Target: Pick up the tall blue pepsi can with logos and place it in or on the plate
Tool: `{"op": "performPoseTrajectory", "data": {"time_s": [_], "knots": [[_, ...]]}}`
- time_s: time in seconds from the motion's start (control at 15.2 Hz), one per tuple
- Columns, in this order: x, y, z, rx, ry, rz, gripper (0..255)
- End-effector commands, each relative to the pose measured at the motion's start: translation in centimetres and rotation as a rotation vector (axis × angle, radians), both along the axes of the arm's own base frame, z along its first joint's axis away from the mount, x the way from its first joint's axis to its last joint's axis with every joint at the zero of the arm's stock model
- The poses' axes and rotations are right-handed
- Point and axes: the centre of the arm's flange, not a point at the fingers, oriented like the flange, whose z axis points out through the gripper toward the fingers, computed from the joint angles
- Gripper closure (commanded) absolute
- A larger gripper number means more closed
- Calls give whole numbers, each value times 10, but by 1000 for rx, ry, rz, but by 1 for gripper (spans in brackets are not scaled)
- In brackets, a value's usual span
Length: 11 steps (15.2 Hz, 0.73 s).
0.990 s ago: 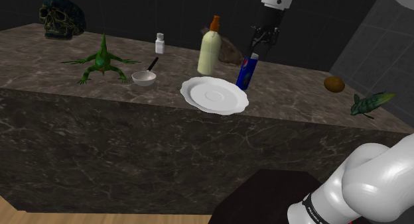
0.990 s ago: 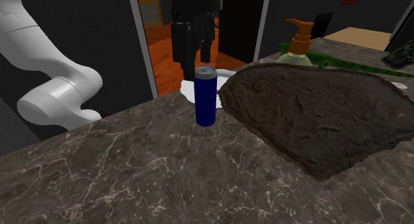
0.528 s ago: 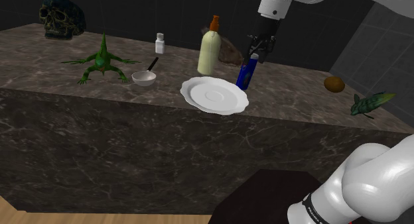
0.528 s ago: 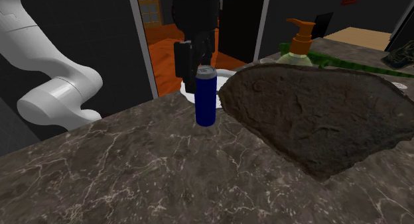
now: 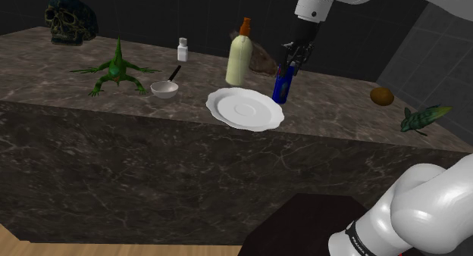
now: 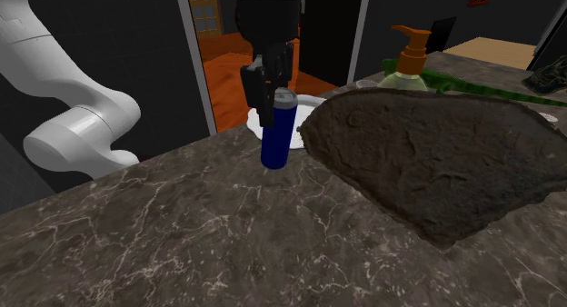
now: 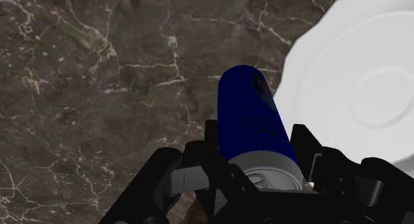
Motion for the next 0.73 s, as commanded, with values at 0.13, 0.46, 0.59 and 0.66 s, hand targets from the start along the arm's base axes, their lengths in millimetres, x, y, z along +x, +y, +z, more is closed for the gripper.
{"op": "performPoseTrajectory", "data": {"time_s": [0.13,0.46,0.59,0.66], "knots": [[0,-1,-1,-1,2,-1,255],[0,-1,4,-1,2,-1,255],[0,-1,15,-1,2,-1,255],[0,-1,20,-1,2,-1,255]]}}
